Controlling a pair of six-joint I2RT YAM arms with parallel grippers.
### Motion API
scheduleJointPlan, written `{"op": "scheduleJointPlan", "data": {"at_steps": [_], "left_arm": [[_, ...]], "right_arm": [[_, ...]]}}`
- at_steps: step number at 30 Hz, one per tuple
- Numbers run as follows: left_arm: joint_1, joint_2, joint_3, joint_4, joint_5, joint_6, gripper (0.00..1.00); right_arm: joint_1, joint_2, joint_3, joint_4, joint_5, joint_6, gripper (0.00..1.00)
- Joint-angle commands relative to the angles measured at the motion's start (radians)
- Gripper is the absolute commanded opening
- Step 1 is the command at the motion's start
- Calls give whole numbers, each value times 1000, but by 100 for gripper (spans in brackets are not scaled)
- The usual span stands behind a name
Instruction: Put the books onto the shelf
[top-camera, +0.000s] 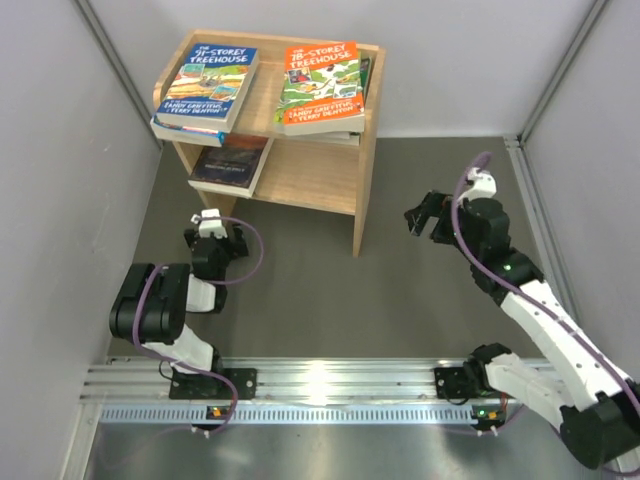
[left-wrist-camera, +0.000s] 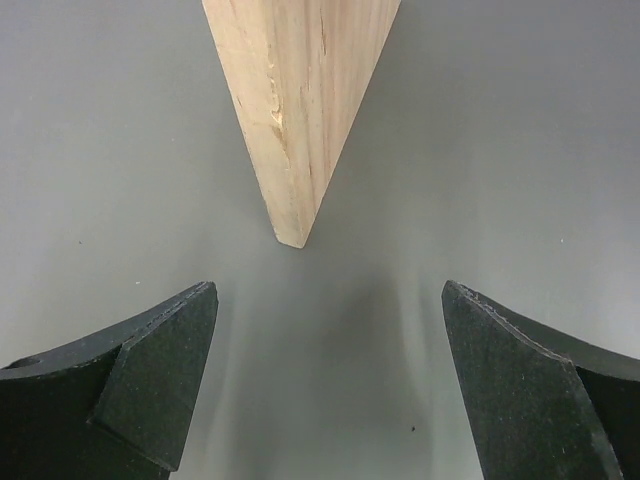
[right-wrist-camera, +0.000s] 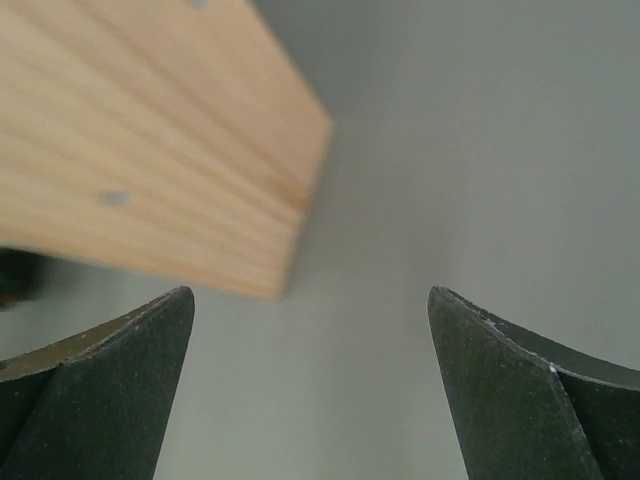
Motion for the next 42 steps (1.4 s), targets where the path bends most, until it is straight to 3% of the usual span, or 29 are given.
{"op": "scheduleJointPlan", "data": {"at_steps": [1,3,8,13,17,20,23,25,27,28,32,37,42], "left_arm": [[-2,-18,18,58,-2,0,99],[-2,-18,18,56,-2,-2,99],[-2,-17,18,58,-2,0,99],[-2,-17,18,54,-2,0,99],[-2,-11,11,84,-2,1,99],[-2,-11,12,82,-2,1,99],[-2,-12,11,82,-4,1,99],[-2,-11,12,81,-4,1,99],[-2,-11,12,81,-2,1,99],[-2,-11,12,82,-2,1,99],[-2,-11,12,82,-4,1,99],[-2,-11,11,81,-4,1,99],[-2,-11,12,81,-2,1,99]], "right_arm": [[11,89,-37,82,147,-242,100],[5,117,-93,134,231,-328,100],[-35,79,-438,608,231,-558,100],[-113,174,-587,882,291,-489,100],[-140,306,-539,982,278,-555,100],[-168,410,-522,1177,212,-601,100],[-221,487,-436,1102,153,-637,100],[-263,524,-472,1210,155,-575,100],[-376,551,-550,1369,59,-482,100],[-419,568,-633,1578,49,-442,100],[-426,568,-652,1596,44,-448,100],[-392,570,-551,1397,-26,-505,100],[-392,567,-555,1410,-19,-532,100]]}}
